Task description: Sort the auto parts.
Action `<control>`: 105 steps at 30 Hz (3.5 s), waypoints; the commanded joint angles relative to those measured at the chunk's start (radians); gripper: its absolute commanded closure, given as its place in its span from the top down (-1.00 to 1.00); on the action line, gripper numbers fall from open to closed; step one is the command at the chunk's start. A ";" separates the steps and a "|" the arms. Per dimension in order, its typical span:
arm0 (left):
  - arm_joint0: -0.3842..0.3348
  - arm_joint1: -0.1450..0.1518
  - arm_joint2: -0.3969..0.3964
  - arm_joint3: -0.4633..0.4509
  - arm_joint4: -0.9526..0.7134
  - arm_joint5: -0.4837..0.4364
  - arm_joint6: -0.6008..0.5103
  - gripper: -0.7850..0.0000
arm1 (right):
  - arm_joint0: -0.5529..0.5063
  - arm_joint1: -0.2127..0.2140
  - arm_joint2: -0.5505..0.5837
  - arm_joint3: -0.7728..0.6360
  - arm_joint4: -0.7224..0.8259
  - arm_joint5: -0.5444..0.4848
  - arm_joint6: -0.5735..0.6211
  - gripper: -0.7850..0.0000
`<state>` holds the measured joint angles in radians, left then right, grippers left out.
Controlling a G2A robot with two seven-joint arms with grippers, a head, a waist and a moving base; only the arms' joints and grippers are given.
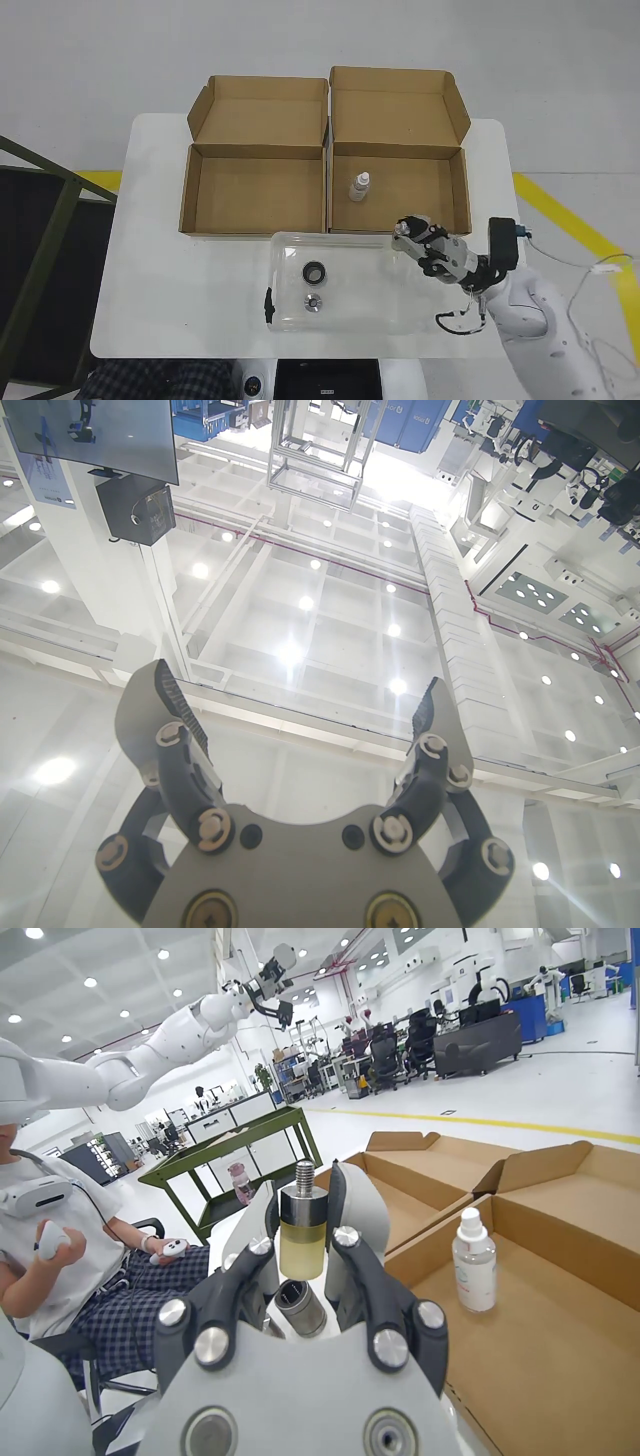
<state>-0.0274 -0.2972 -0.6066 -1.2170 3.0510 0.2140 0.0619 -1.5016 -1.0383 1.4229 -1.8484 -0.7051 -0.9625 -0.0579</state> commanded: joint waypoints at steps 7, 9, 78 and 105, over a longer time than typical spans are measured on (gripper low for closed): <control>0.000 0.000 0.000 0.000 0.000 0.000 0.000 1.00 | -0.017 0.009 0.068 -0.086 0.059 0.024 0.052 -1.00; 0.000 0.000 0.000 0.000 0.000 0.000 0.000 1.00 | -0.019 0.010 0.076 -0.102 0.073 0.033 0.063 -1.00; 0.000 0.000 0.000 0.000 0.000 0.000 0.000 1.00 | 0.399 -0.042 -0.262 0.212 -0.229 0.648 0.754 0.44; 0.000 0.000 0.000 0.000 0.000 0.000 0.000 1.00 | 0.074 0.011 -0.106 -0.337 -0.317 0.404 0.720 1.00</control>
<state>-0.0274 -0.2972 -0.6066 -1.2170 3.0510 0.2140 0.0619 -1.4181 -1.0276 1.3269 -2.1716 -1.0044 -0.5511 0.6684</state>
